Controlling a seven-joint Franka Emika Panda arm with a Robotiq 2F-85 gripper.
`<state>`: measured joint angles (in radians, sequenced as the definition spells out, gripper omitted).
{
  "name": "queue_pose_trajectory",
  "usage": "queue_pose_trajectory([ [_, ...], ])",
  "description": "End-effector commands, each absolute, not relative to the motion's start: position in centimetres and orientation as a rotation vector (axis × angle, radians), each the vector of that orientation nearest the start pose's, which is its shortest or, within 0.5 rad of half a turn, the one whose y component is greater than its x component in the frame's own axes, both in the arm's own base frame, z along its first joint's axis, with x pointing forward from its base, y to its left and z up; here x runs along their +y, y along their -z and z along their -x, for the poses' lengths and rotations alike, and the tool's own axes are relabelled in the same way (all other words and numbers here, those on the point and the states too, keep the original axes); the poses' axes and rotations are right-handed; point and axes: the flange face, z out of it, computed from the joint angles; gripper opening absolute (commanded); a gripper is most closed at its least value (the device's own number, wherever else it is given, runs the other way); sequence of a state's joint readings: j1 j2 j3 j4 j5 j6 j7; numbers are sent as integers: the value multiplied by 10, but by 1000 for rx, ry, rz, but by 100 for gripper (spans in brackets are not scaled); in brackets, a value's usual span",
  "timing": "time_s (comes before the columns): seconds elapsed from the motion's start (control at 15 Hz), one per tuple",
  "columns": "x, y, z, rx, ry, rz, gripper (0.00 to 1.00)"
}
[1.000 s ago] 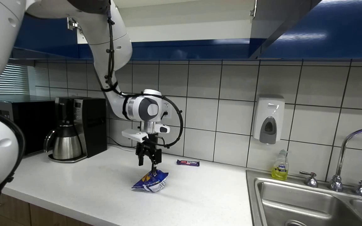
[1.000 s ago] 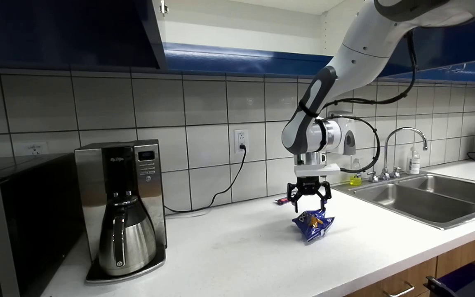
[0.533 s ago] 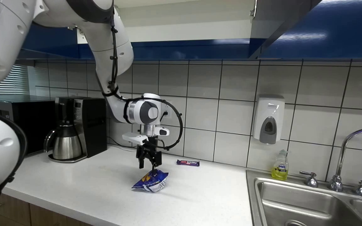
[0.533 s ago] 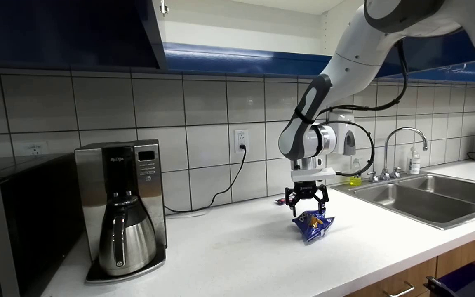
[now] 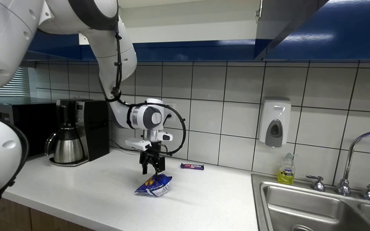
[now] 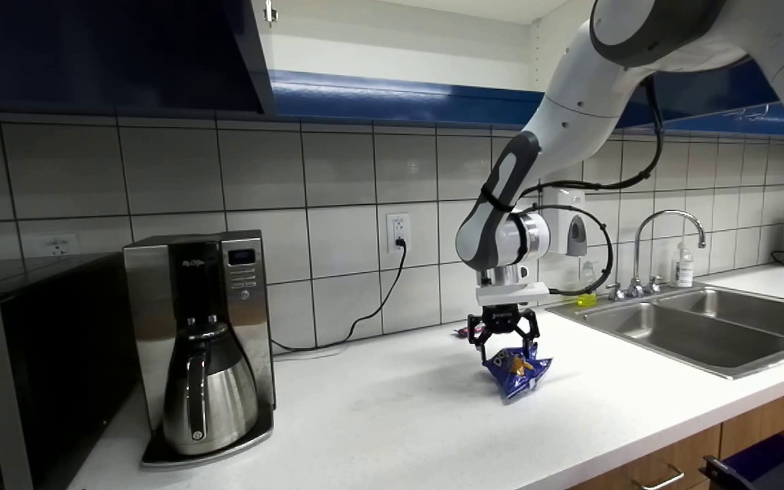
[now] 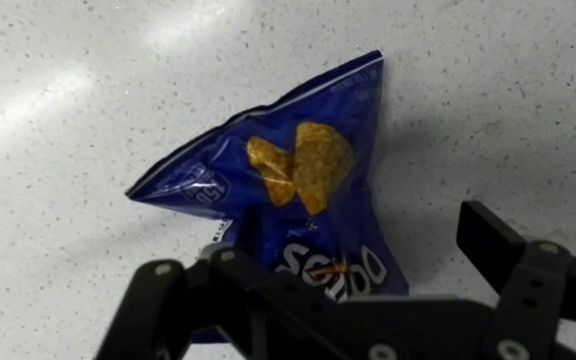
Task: Put the blue packet in the open upper cabinet.
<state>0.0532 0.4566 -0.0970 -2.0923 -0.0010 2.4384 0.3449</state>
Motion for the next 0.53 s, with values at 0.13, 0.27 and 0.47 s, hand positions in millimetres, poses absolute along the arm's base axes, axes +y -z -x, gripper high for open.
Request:
queue_pose_trajectory([
  [0.13,-24,-192,-581,637,-155,3161,100],
  [0.27,-23,-190,-582,636,-156,3162,100],
  [0.47,-23,-188,-584,635,-160,3164,92],
])
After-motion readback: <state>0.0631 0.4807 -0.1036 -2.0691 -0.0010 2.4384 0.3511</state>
